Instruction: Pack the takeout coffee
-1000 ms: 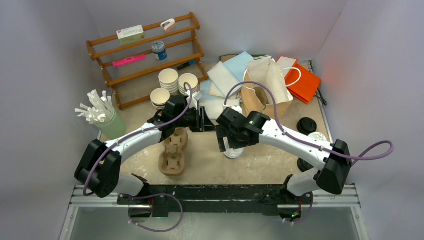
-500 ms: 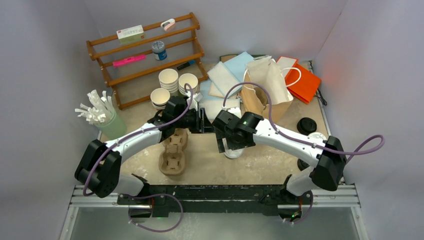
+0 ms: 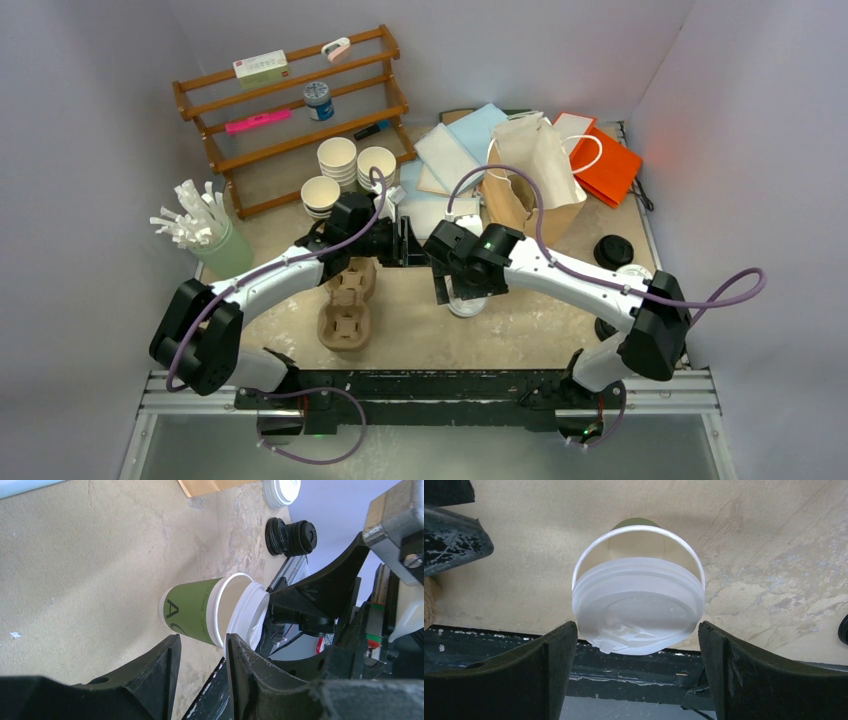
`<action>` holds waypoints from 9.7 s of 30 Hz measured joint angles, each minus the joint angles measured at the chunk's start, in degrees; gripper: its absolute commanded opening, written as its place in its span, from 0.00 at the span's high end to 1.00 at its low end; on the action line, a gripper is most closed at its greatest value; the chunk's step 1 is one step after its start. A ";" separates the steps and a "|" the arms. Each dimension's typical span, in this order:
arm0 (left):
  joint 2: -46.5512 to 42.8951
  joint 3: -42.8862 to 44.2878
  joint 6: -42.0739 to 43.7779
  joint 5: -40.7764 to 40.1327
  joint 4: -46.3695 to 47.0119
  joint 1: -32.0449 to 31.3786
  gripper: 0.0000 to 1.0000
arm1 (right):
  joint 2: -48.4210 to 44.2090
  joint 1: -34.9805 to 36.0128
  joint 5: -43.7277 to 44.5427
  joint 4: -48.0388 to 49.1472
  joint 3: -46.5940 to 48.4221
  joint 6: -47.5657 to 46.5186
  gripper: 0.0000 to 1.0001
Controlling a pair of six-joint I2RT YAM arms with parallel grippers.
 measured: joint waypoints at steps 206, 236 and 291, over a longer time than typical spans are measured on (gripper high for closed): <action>2.25 -11.74 -7.74 4.48 9.44 -3.08 0.71 | 16.59 -9.18 -19.19 -12.85 15.02 -19.74 0.20; -0.63 -11.98 -7.72 1.42 5.49 -2.62 0.68 | 19.06 -8.85 -11.82 -16.04 27.93 -13.84 0.01; 3.10 -9.55 -10.95 2.86 21.07 -0.48 0.71 | -1.40 -3.96 -0.31 -6.38 1.42 45.51 0.03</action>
